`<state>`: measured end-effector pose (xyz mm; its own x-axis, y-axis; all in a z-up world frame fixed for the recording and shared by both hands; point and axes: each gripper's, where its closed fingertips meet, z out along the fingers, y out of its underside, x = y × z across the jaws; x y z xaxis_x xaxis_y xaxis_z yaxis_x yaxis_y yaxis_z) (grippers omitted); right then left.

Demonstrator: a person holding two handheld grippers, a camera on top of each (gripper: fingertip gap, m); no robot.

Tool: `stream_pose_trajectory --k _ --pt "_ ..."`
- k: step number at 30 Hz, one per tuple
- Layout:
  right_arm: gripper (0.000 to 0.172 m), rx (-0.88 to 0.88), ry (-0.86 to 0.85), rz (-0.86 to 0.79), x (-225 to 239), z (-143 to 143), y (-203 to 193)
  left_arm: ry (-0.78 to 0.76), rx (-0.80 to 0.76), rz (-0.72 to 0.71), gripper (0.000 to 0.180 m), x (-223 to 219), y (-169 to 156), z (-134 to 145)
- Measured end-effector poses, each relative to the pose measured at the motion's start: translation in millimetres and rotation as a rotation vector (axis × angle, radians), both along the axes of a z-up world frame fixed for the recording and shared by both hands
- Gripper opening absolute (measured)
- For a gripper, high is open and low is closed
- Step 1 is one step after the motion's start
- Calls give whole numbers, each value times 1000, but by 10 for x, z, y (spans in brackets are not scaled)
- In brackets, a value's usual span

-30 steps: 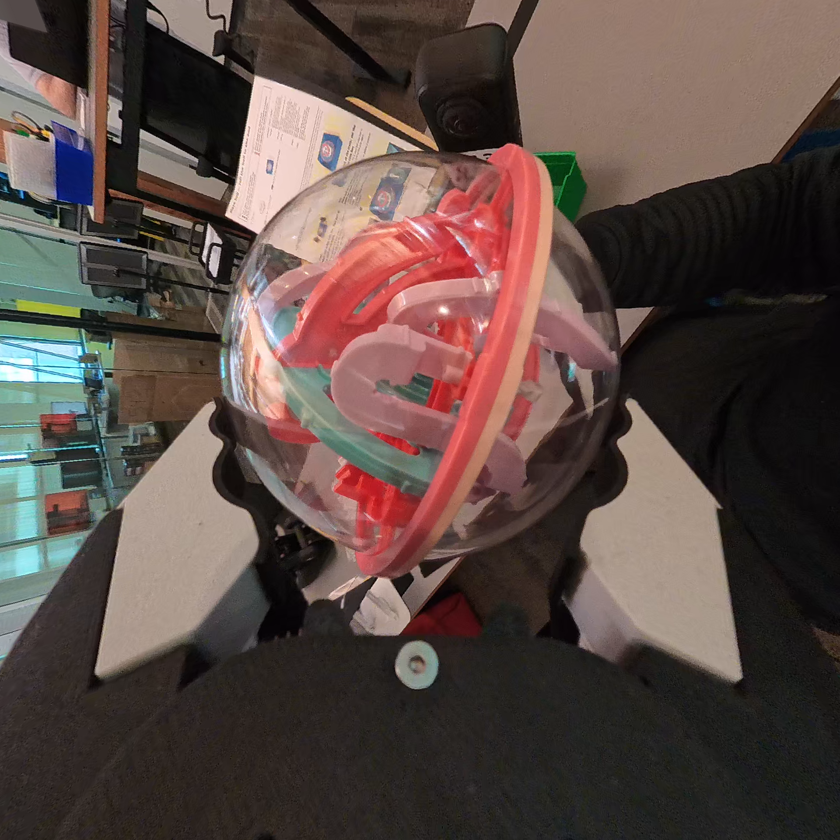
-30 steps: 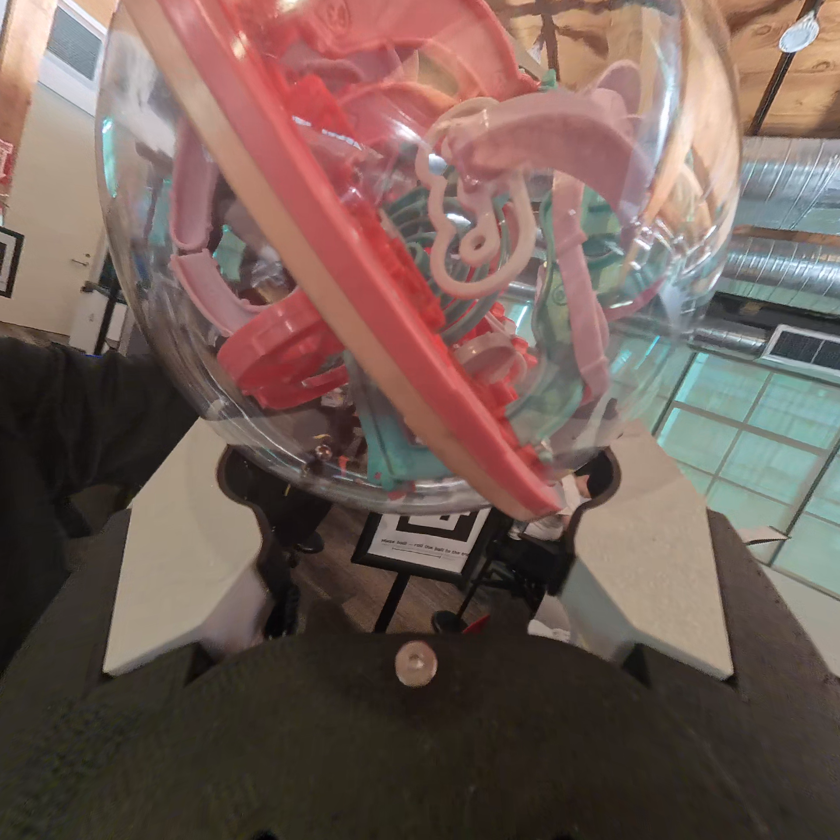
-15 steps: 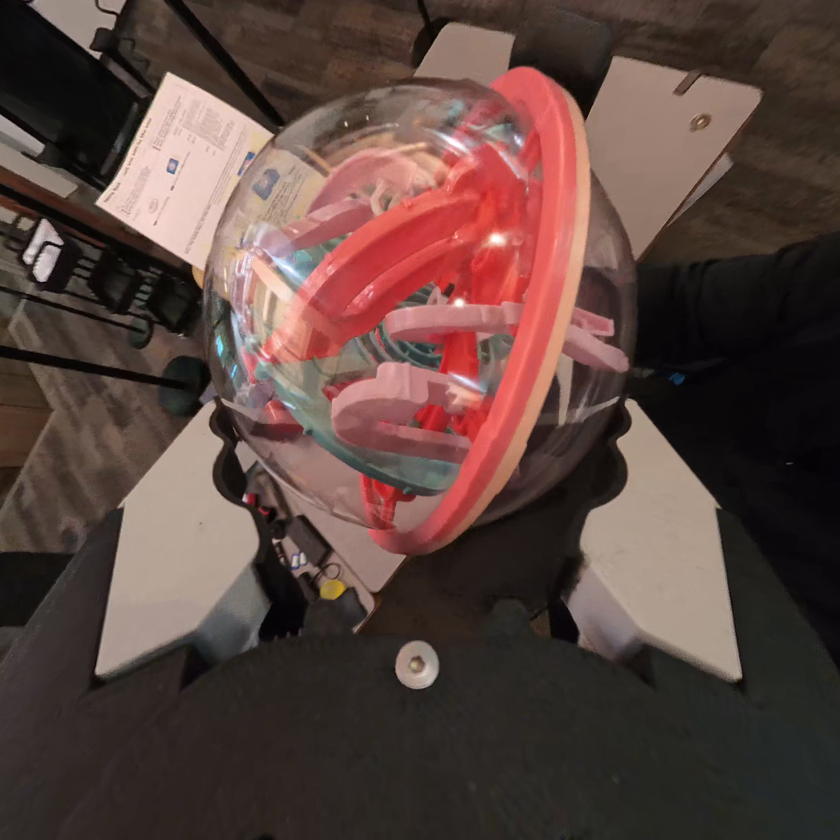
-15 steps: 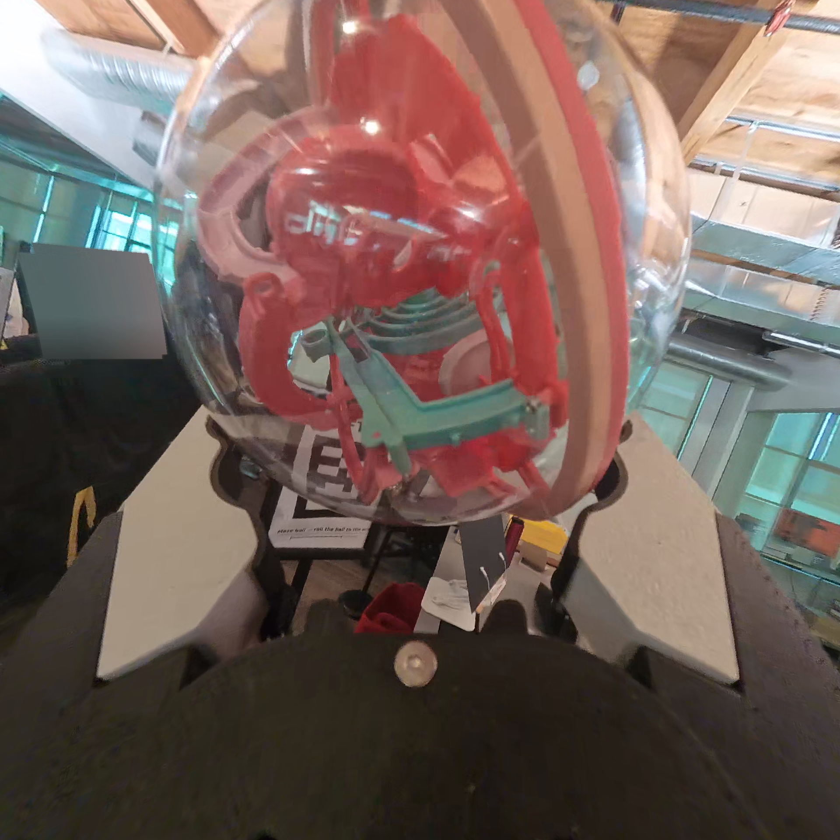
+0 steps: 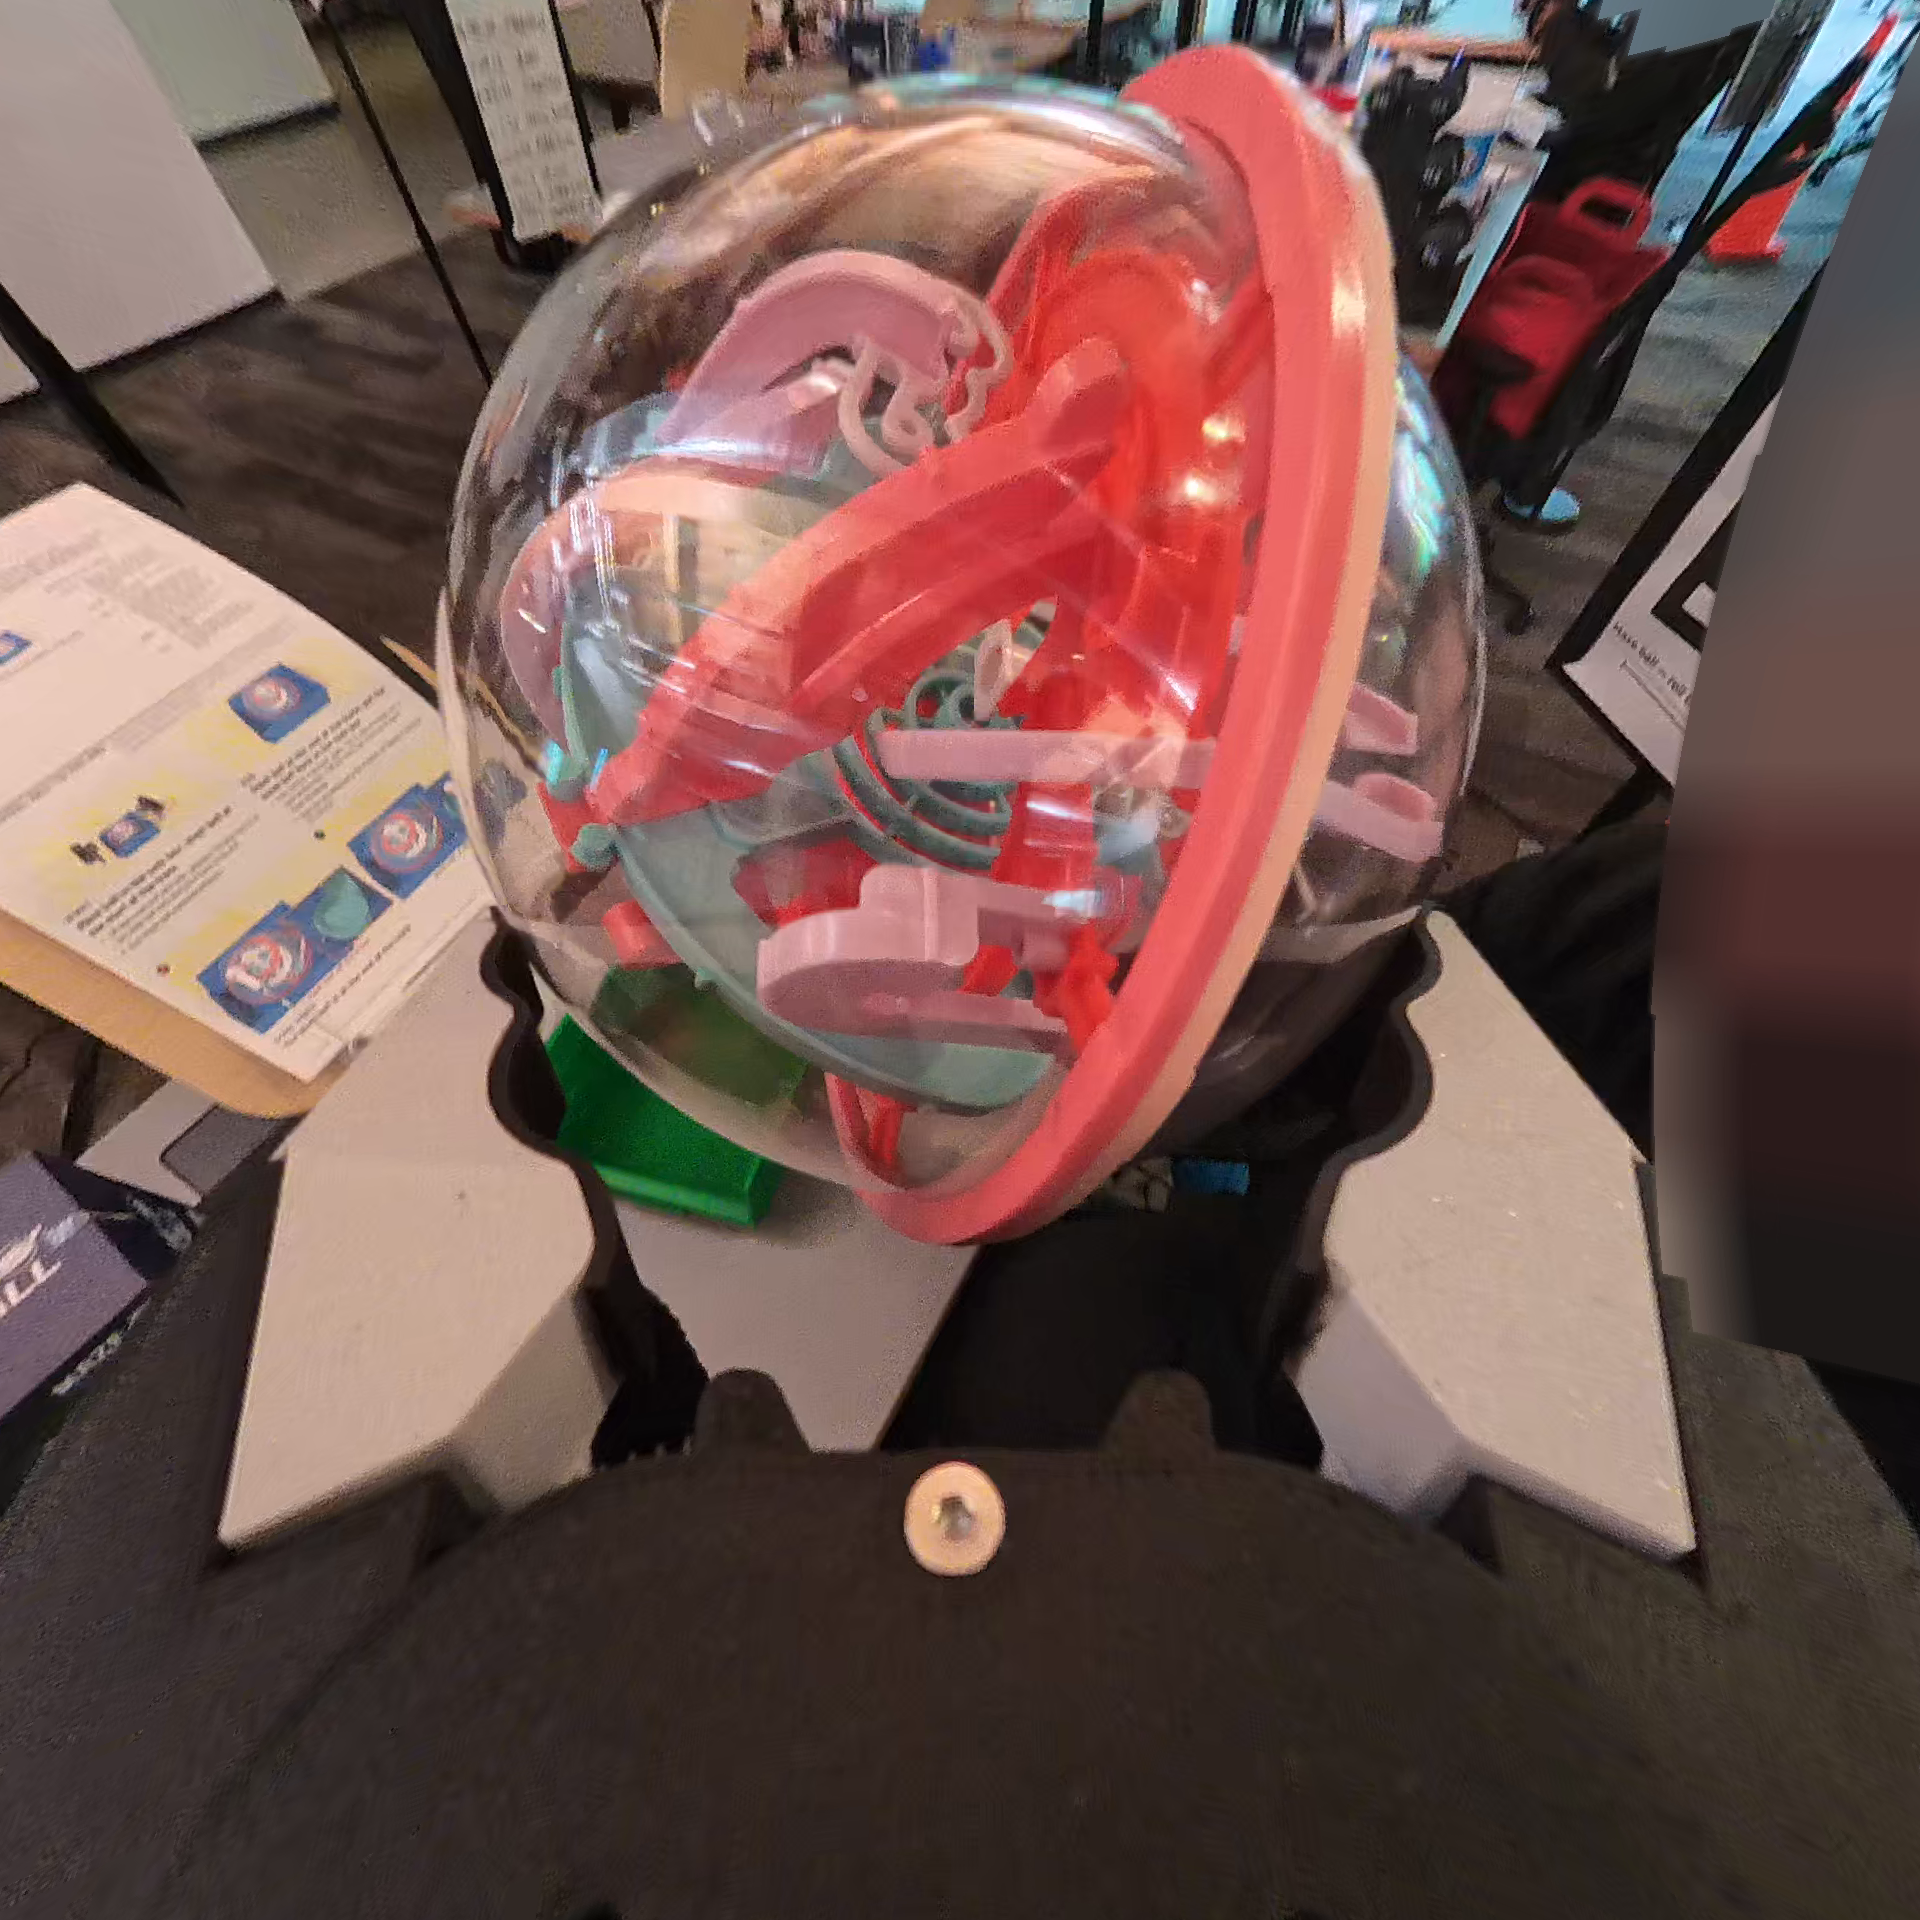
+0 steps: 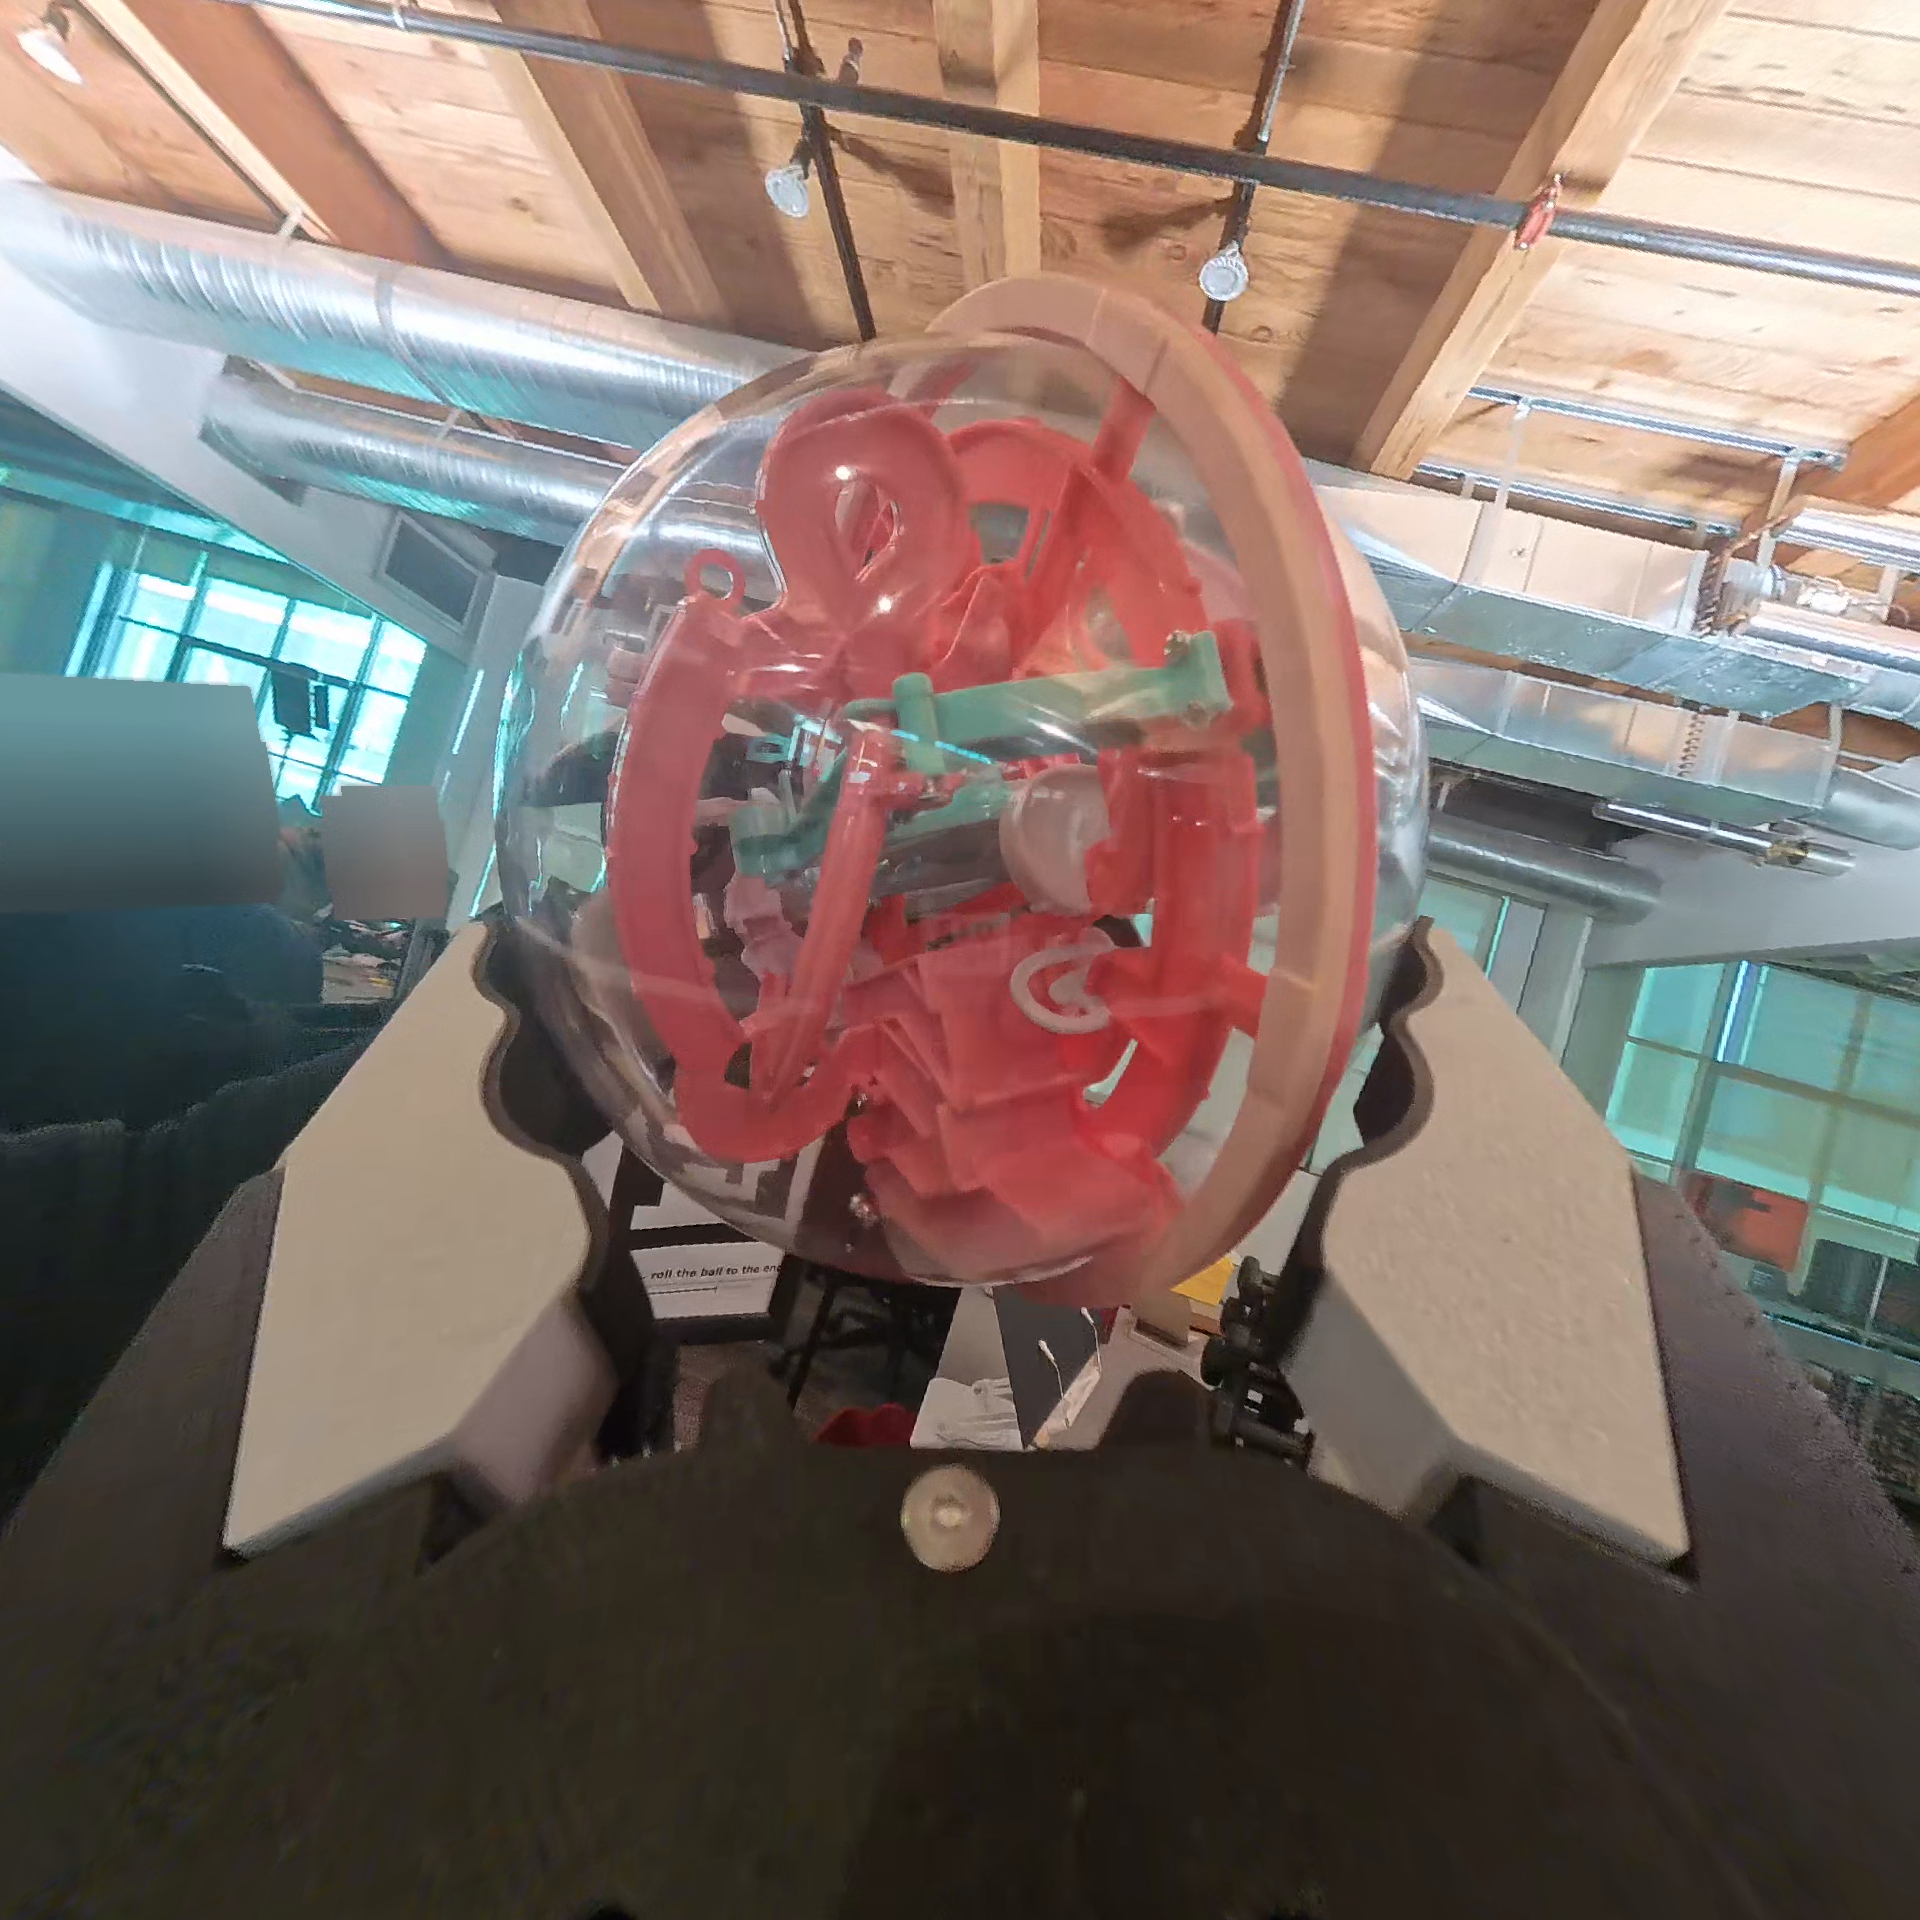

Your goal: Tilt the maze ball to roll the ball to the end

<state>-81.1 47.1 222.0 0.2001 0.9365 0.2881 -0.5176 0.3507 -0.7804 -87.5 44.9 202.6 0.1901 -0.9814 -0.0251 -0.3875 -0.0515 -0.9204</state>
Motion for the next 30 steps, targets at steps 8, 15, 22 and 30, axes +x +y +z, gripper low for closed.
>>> stream_pose_trajectory --k 8,15,22,30 --pt "155 -96 40 103 70 -54 66 -174 200 47 157 191 60 217" --pt "155 -226 113 265 146 17 61 -142 401 125 158 234 97 181" --pt "155 -309 94 326 46 27 -14 -189 566 179 158 149 28 234" --pt "156 -351 -1 299 -112 -44 111 -245 472 253 157 42 155 236"
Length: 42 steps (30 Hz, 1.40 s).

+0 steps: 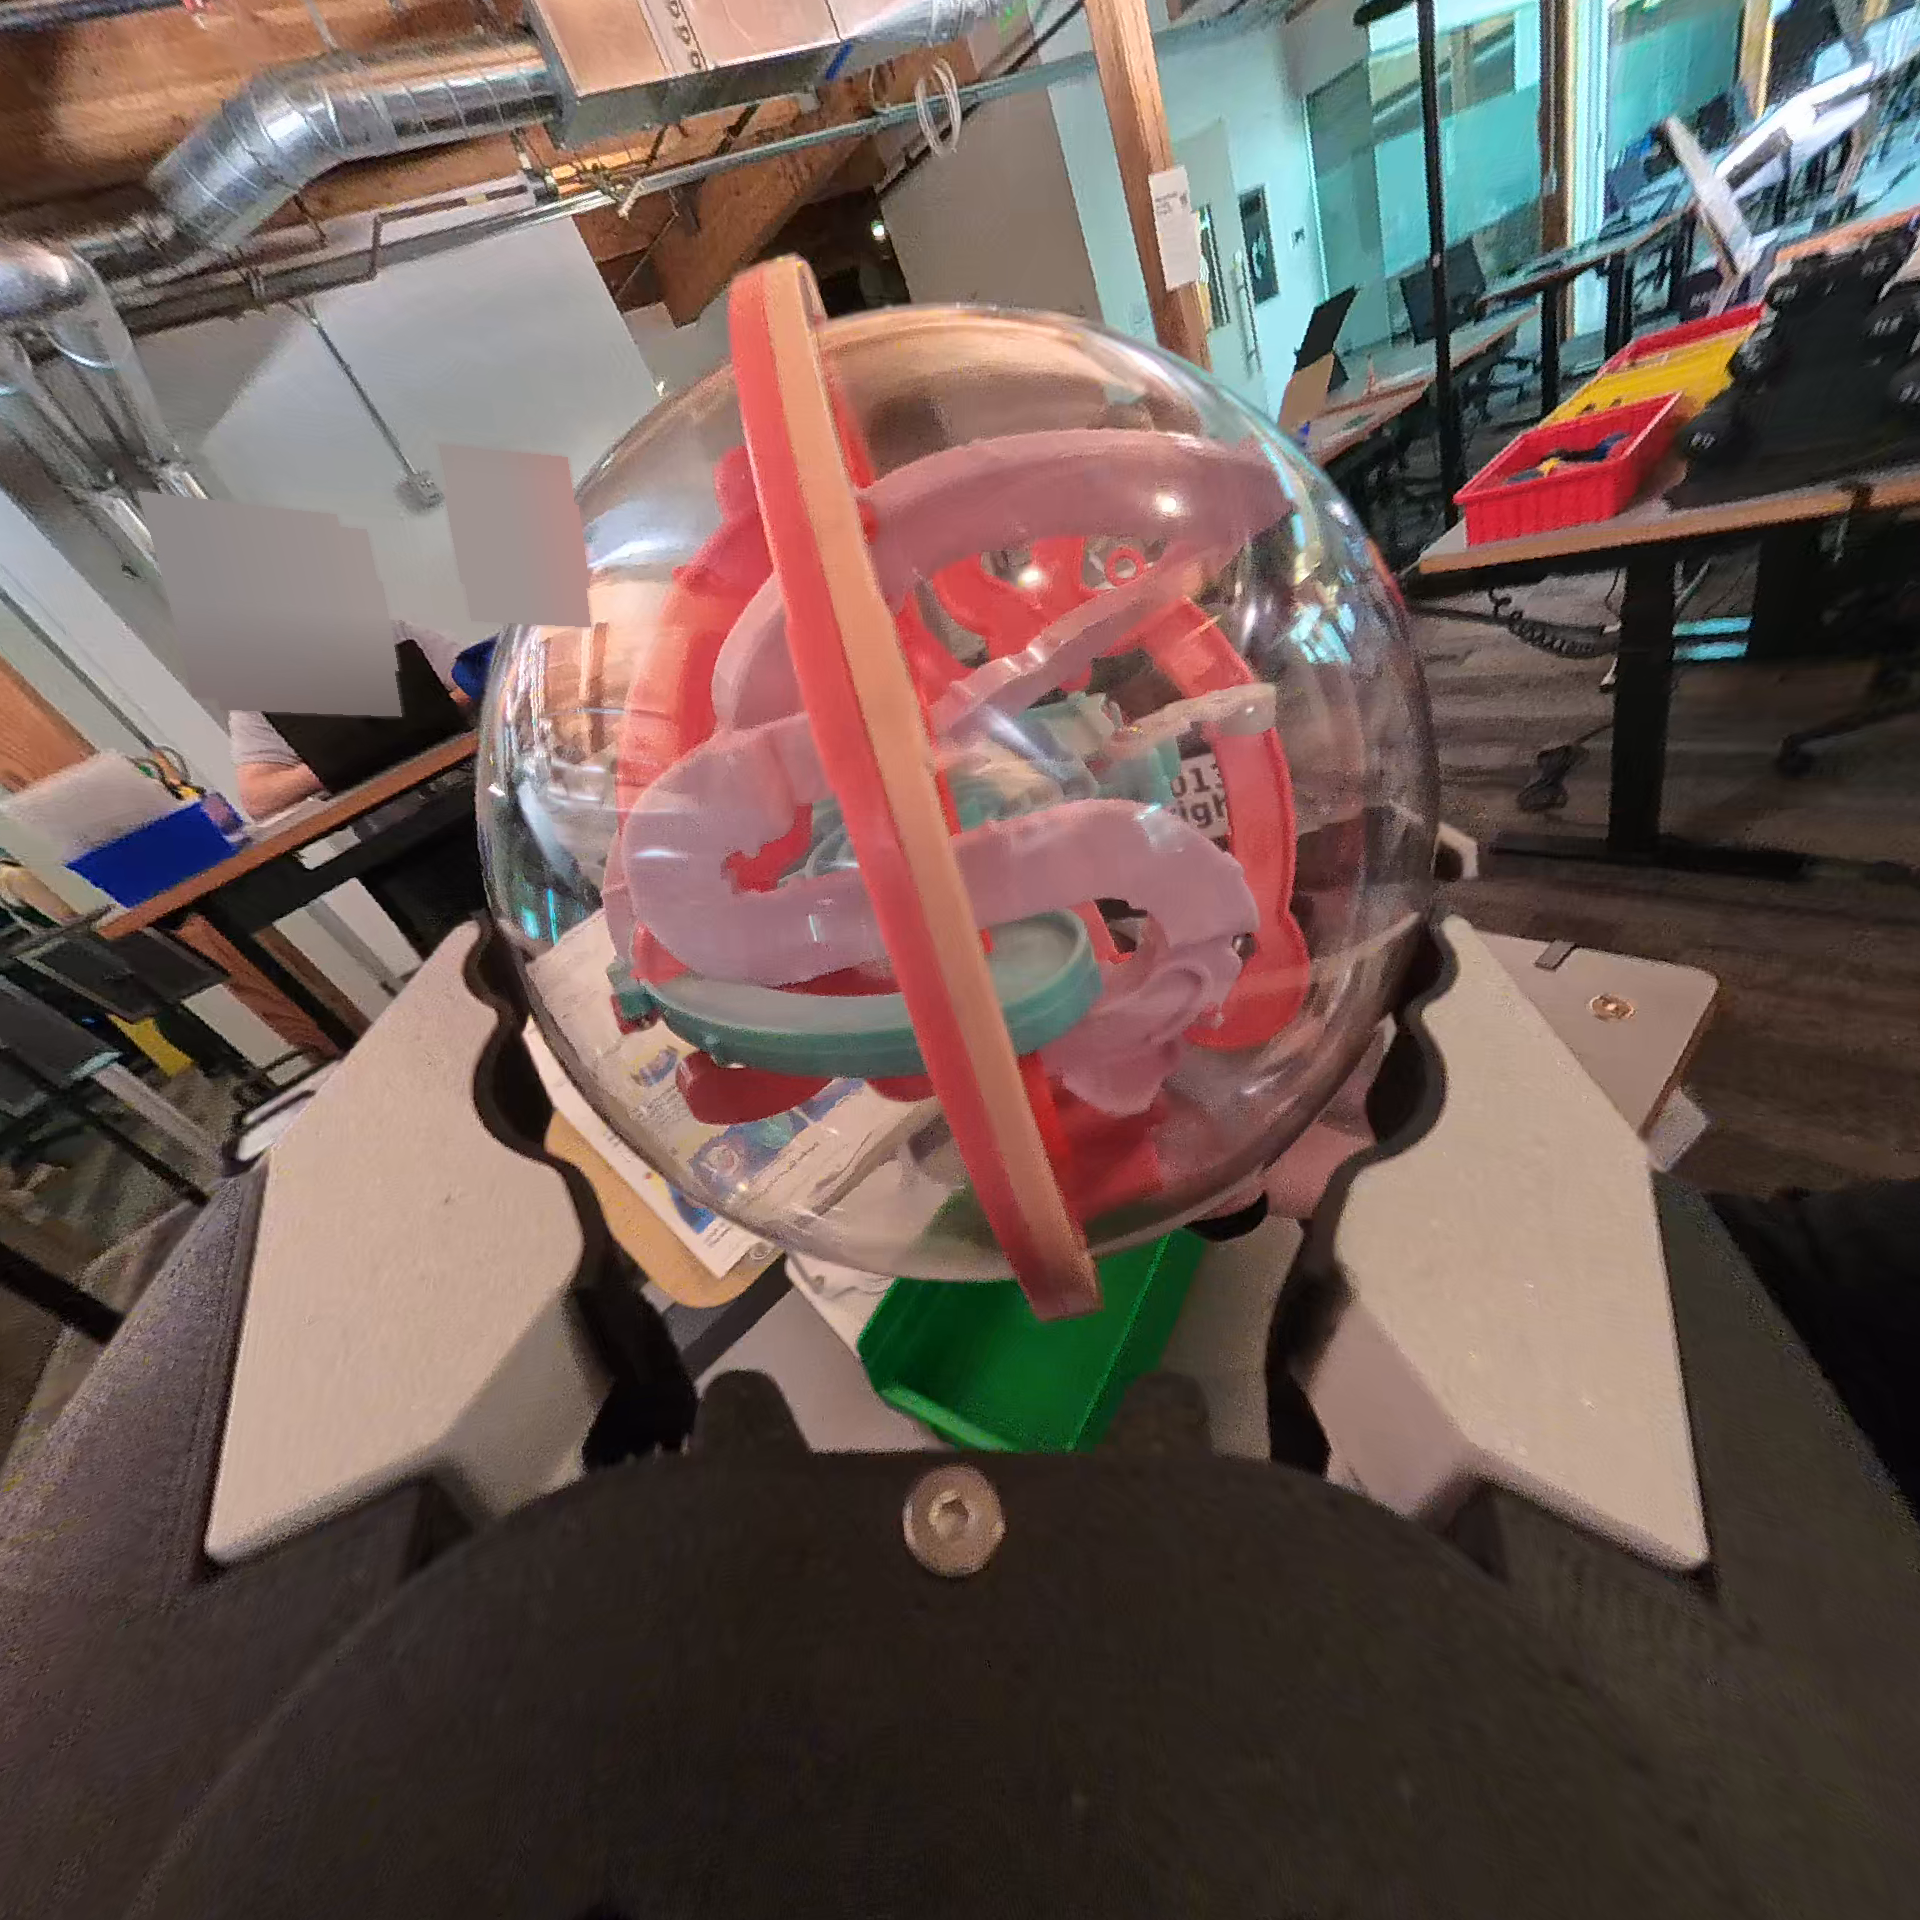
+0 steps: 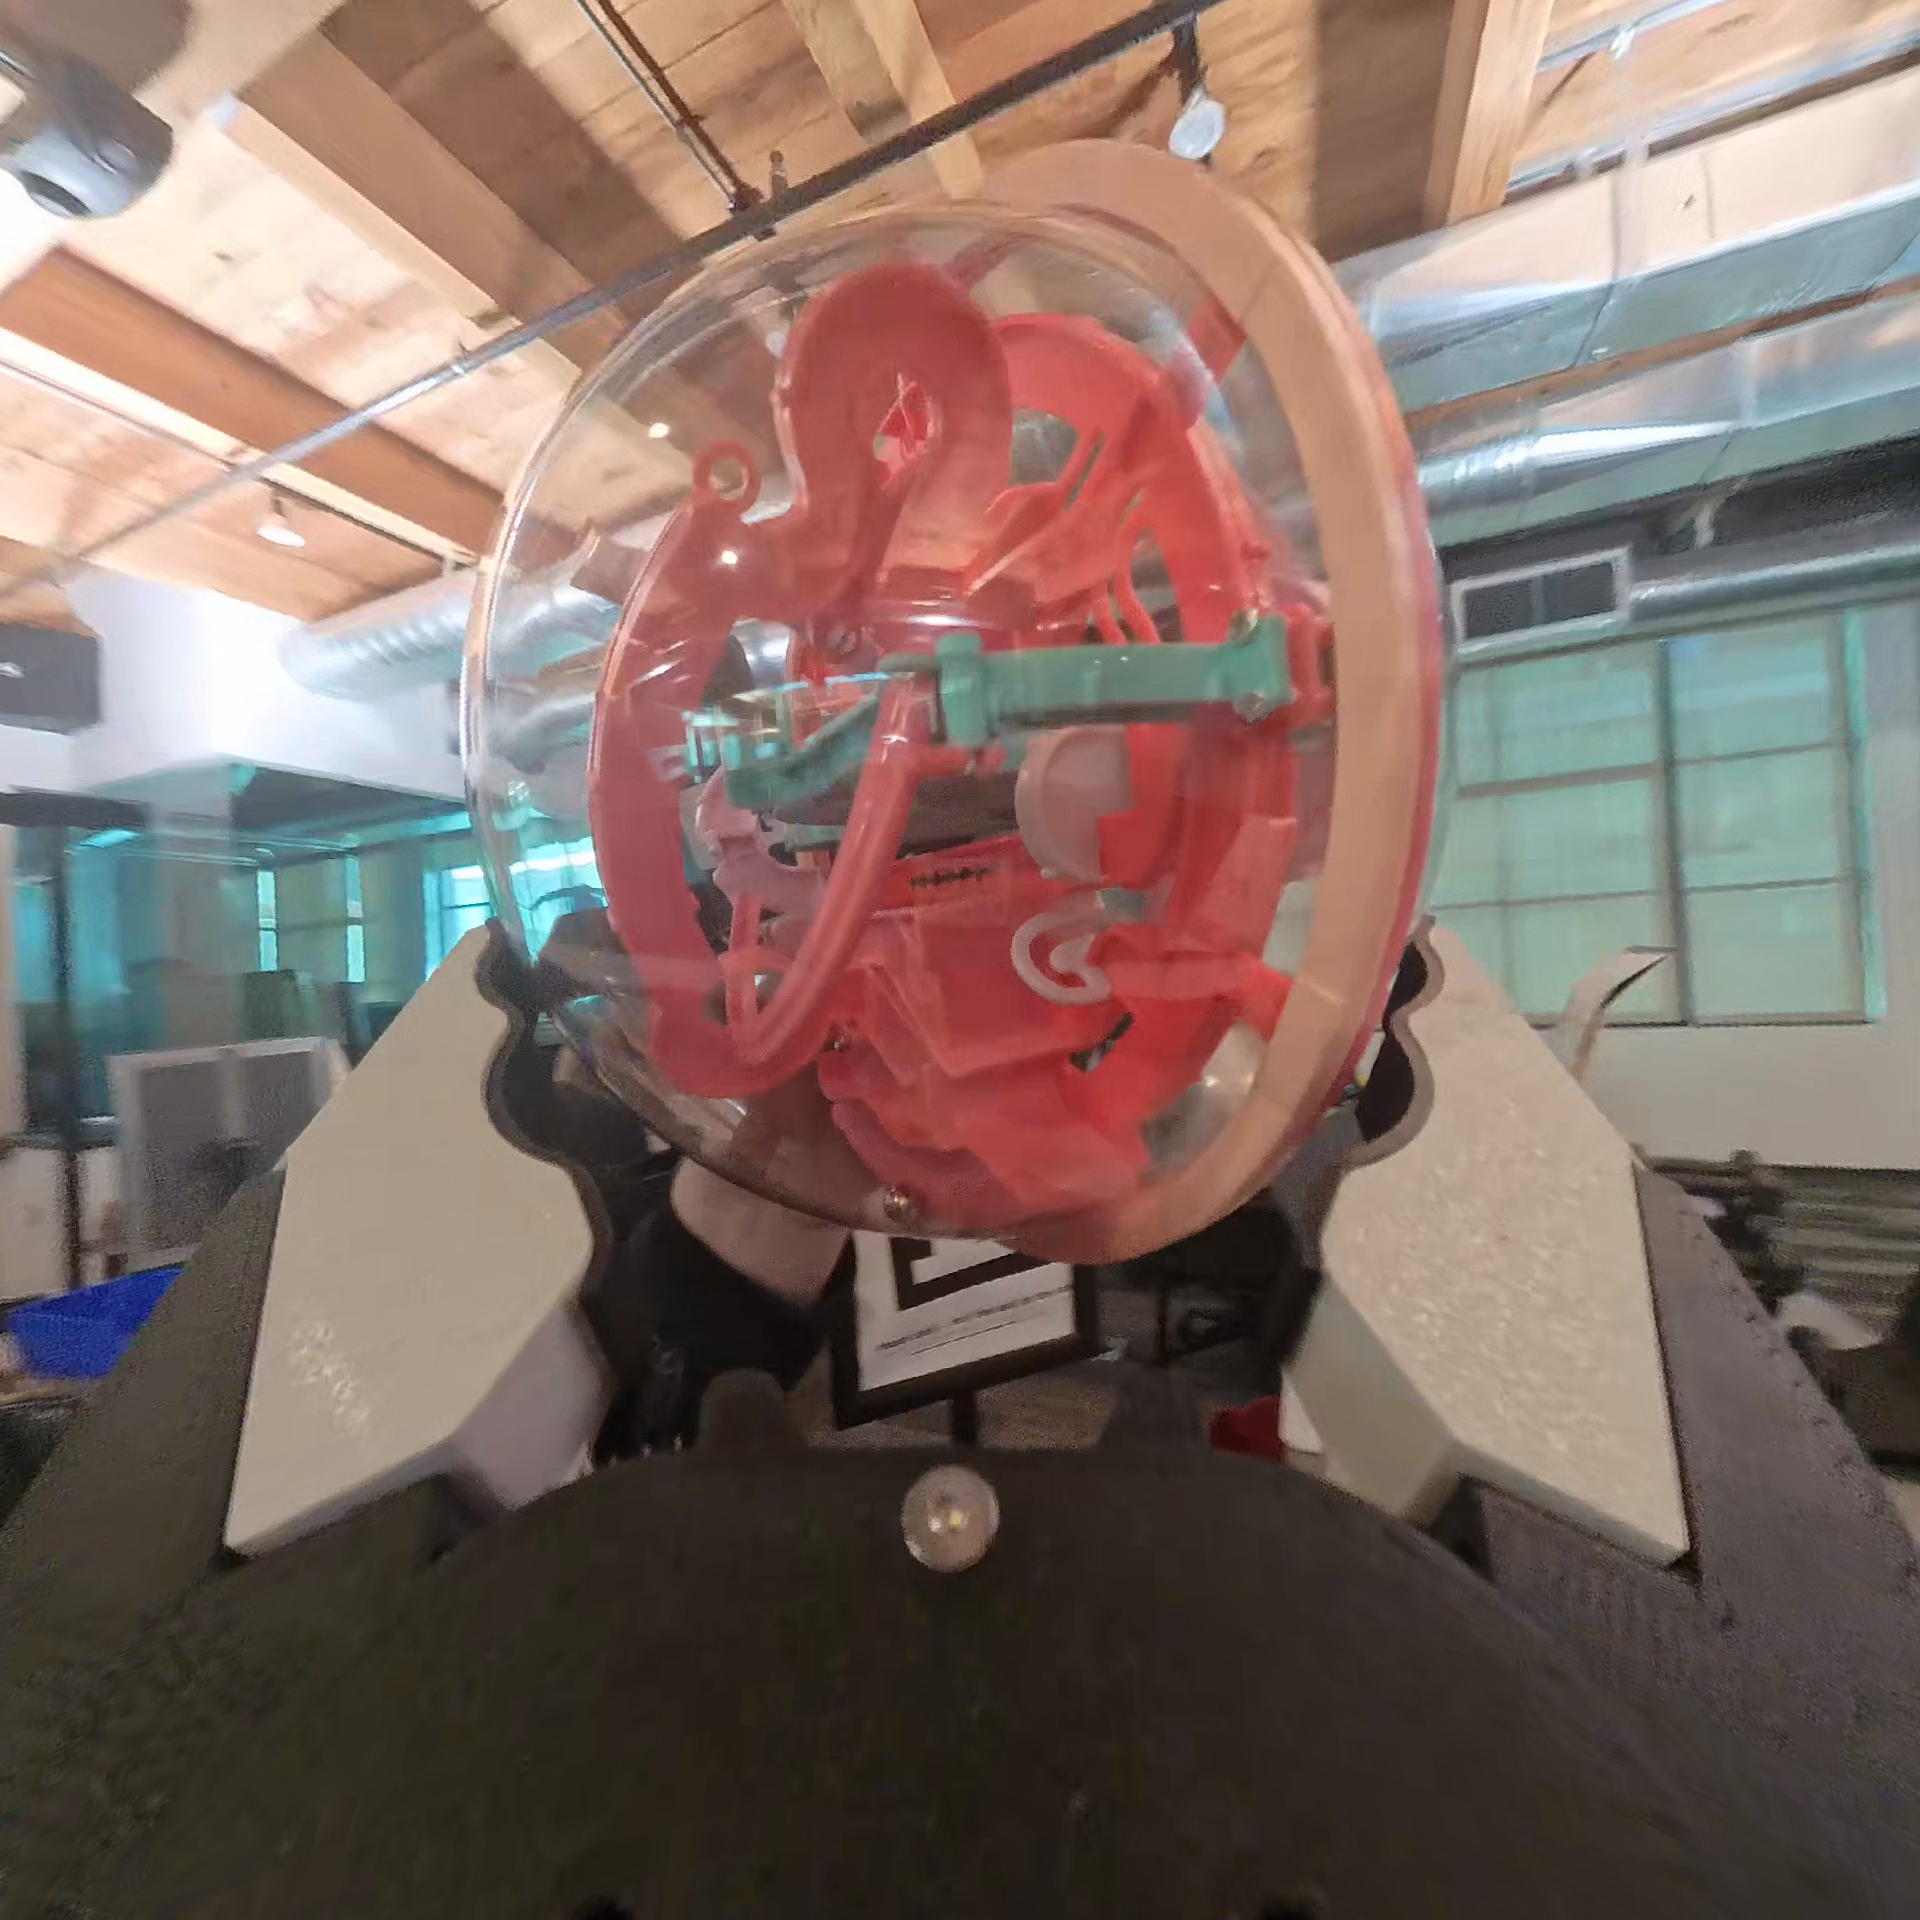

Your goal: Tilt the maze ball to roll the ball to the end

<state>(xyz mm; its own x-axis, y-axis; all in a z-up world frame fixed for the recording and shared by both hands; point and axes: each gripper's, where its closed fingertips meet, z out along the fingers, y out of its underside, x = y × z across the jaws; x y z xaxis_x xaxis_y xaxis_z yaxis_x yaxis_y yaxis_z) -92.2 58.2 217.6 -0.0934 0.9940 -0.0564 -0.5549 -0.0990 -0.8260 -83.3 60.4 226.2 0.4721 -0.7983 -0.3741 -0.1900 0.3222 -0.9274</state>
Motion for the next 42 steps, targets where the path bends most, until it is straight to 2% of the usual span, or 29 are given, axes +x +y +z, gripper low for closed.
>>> stream_pose_trajectory --k 5,11,15,21,26,30,34,39,42 --pt "155 94 13 -129 61 83 36 -47 -98 -54 156 6 40 -21" --pt "153 231 -66 -169 77 85 46 -157 -212 -168 155 -22 16 35" --pt "155 339 -87 -246 106 95 80 -145 -244 -159 155 -2 40 10" --pt "156 520 -179 -344 156 63 121 -116 -382 -182 154 56 40 -66" --pt "154 447 -216 -312 127 16 277 -125 -403 -128 154 38 181 -46" --pt "153 310 -107 -174 185 49 334 -76 -308 -79 145 44 234 -57" --pt "153 236 -47 -56 264 65 314 -1 -184 -78 151 103 197 -125" --pt "151 120 -72 86 255 22 291 65 241 76 158 16 214 -13" --pt "148 50 -127 162 176 -61 296 206 390 100 158 107 115 -163"
